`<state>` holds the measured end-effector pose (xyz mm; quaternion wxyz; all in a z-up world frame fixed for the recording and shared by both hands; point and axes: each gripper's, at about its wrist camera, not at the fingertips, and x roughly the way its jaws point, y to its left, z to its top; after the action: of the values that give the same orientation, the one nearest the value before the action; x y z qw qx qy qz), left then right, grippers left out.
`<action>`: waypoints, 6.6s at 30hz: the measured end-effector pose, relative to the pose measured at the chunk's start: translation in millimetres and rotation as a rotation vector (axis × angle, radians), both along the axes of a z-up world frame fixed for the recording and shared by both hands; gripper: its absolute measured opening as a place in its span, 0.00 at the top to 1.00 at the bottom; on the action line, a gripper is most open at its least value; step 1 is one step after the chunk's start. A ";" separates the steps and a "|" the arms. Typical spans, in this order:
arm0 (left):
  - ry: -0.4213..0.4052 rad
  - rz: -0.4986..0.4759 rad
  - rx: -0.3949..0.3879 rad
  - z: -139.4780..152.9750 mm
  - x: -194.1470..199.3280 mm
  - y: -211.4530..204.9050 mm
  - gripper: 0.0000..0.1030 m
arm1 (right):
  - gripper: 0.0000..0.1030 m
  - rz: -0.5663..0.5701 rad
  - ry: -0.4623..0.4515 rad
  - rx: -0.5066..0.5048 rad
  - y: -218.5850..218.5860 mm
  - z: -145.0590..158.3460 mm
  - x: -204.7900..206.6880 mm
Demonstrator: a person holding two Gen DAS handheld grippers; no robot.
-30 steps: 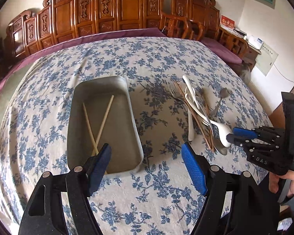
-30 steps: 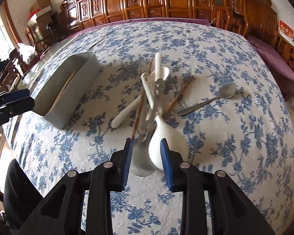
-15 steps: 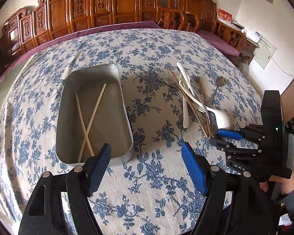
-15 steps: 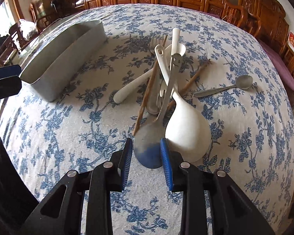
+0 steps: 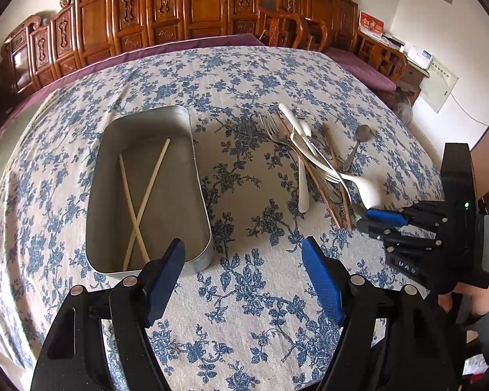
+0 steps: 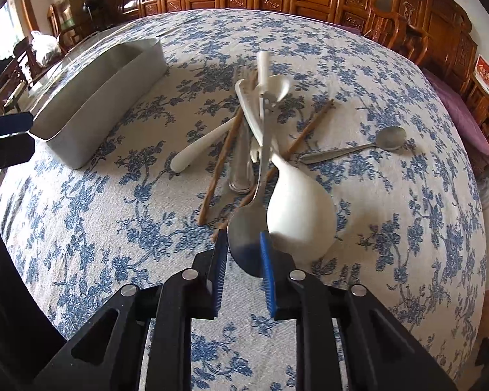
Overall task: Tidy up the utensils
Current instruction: 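Move the right gripper back to the pile and grasp a metal fork, then grasp a wooden chopstick with the left gripper while the right gripper lifts the fork, then carry the chopstick into the tray and open the left gripper while the right gripper carries the fork, then lower the metal fork into the tray and open the right gripper, then move both grippers back toward the utensil pile, right gripper toward a white plastic spoon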
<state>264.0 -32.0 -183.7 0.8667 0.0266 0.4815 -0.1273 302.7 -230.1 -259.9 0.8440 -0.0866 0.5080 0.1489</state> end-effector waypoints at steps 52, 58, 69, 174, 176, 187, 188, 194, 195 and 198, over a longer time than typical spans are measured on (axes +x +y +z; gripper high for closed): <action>0.115 -0.033 0.028 -74.0 52.4 -107.6 0.94 | 0.98 0.001 -0.104 0.126 -69.5 55.9 -27.0; 0.089 0.004 0.013 -58.3 40.9 -80.2 0.96 | 0.98 0.022 -0.117 0.122 -51.2 62.1 -28.8; 0.014 0.048 -0.015 -12.3 21.5 -27.9 0.96 | 0.98 0.072 -0.134 0.124 -8.9 71.2 -31.1; -0.026 0.270 0.023 27.5 11.9 164.9 0.75 | 0.96 0.333 0.016 0.190 214.1 32.1 60.5; -0.027 0.268 0.024 28.5 11.5 162.8 0.75 | 0.96 0.331 0.012 0.190 212.7 33.2 59.8; -0.042 0.231 0.022 36.7 9.1 134.4 0.69 | 0.96 0.297 -0.072 0.243 168.8 71.2 32.6; -0.043 0.224 0.021 37.2 9.3 130.6 0.69 | 0.96 0.287 -0.080 0.246 160.4 74.7 29.0; -0.045 0.177 0.011 38.5 12.4 100.9 0.67 | 0.96 0.223 -0.121 0.244 106.1 90.9 8.1; -0.044 0.166 0.009 37.8 13.6 94.0 0.67 | 0.96 0.206 -0.126 0.241 94.5 92.4 4.5; -0.039 0.140 0.004 35.7 15.4 78.3 0.67 | 0.96 0.148 -0.132 0.223 59.9 91.9 -1.4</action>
<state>279.4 46.3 -148.1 0.8827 -0.0028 0.4653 -0.0650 301.3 -170.2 -168.1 0.8667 -0.0393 0.4239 0.2599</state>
